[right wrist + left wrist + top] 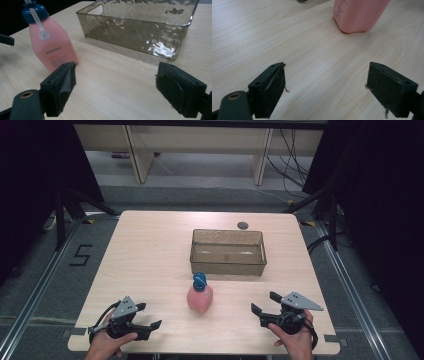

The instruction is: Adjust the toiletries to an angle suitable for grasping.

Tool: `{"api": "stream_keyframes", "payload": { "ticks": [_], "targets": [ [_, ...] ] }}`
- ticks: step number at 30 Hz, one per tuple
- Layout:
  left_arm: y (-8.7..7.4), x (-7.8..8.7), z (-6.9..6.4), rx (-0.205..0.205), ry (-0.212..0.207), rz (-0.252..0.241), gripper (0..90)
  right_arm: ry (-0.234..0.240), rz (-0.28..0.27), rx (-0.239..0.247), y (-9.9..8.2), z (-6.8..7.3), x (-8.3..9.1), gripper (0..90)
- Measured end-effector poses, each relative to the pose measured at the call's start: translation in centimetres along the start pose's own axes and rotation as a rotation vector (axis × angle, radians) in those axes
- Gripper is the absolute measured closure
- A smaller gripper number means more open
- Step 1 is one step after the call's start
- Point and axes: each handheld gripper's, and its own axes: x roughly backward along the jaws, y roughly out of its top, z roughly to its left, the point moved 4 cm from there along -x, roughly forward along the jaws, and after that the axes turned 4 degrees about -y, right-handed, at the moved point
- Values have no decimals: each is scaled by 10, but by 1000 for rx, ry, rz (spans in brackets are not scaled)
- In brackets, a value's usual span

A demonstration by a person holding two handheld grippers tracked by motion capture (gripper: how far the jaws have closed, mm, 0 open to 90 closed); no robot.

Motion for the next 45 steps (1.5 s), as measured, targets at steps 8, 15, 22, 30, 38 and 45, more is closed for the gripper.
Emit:
{"api": "stream_keyframes", "payload": {
  "ticks": [8,15,22,30,38,45],
  "targets": [
    [0,0,0,-2,-1,0,148,40,-11,46,8,13,-6,173],
    [0,0,0,-2,3,-1,148,70,-12,51,14,24,-12,179],
    [0,0,0,1,3,1,148,100,-29,78,21,33,-21,181],
    [0,-1,0,3,-7,-10,148,128,-33,102,28,41,-30,192],
    [0,0,0,3,-6,-8,148,153,-29,94,34,49,-36,197],
    [0,0,0,-1,-2,-8,148,168,-40,115,41,53,-40,202]
  ]
}}
